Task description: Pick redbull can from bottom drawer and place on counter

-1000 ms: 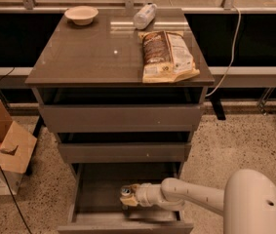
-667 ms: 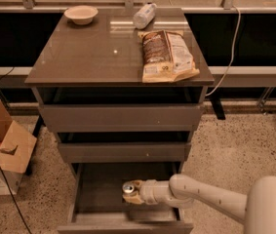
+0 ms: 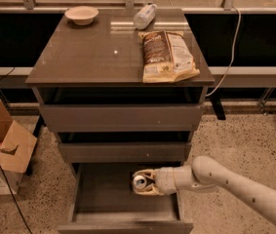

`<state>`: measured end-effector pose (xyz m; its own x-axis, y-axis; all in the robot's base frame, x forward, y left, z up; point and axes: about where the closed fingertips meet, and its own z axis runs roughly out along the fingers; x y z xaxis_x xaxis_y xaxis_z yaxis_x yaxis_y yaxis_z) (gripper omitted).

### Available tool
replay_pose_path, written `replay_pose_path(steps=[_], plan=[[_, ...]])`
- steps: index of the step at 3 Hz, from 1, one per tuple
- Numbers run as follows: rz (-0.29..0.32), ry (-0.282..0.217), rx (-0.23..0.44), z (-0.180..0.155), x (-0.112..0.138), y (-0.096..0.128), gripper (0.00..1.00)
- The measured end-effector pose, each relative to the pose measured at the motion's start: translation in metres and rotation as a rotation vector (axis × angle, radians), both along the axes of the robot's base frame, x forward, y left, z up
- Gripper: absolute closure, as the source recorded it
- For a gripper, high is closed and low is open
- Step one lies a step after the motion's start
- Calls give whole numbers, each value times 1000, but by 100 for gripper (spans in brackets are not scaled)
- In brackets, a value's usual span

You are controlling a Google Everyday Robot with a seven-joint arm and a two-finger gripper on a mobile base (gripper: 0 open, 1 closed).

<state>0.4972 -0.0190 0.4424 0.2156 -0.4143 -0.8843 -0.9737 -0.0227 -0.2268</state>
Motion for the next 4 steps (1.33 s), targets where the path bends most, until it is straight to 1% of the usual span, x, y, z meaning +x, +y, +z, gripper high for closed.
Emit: replay_pose_path(steps=[1, 2, 3, 4], plan=[[147, -133, -21, 87, -31, -32, 100], [245, -254, -89, 176, -55, -63, 100], [269, -362, -198, 261, -60, -87, 100], [239, -466, -324, 358, -45, -106, 100]])
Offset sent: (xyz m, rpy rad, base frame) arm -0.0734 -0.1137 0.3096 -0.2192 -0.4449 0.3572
